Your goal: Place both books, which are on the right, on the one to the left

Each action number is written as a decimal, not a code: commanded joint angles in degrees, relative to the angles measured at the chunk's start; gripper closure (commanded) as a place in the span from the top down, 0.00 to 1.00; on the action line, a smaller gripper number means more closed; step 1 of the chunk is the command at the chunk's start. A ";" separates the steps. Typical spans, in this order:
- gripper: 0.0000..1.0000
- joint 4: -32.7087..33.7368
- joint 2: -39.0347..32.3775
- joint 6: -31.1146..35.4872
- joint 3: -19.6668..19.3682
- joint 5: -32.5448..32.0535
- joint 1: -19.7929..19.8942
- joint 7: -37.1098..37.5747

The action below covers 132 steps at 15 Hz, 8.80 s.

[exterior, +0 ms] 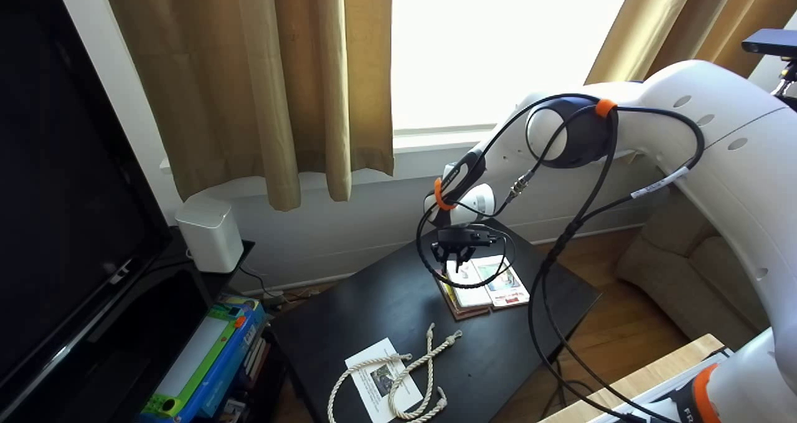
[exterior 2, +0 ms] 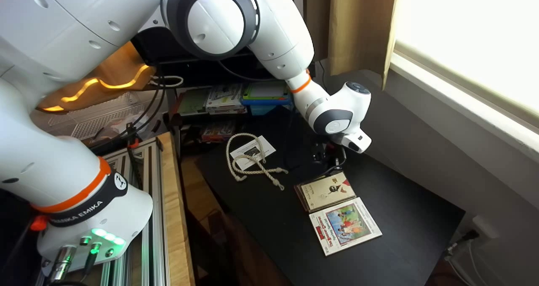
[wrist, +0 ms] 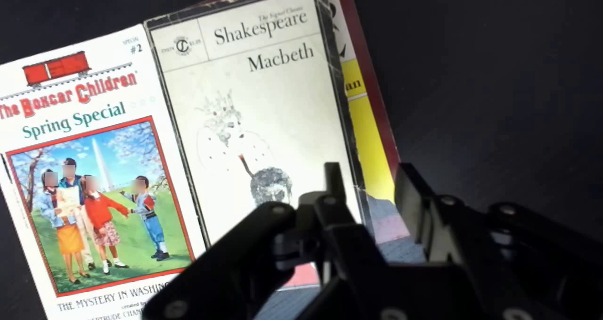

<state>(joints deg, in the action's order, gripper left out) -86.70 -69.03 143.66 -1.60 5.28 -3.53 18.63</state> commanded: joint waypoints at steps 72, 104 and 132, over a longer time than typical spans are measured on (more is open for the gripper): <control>0.60 1.67 -8.08 11.72 2.53 1.20 25.63 -30.06; 1.00 31.29 -16.74 -21.19 -2.24 6.53 16.12 6.64; 1.00 24.61 -16.32 -9.40 -2.45 11.85 16.48 26.41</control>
<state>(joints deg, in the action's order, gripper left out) -61.09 -85.35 134.84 -4.19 15.26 12.76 43.31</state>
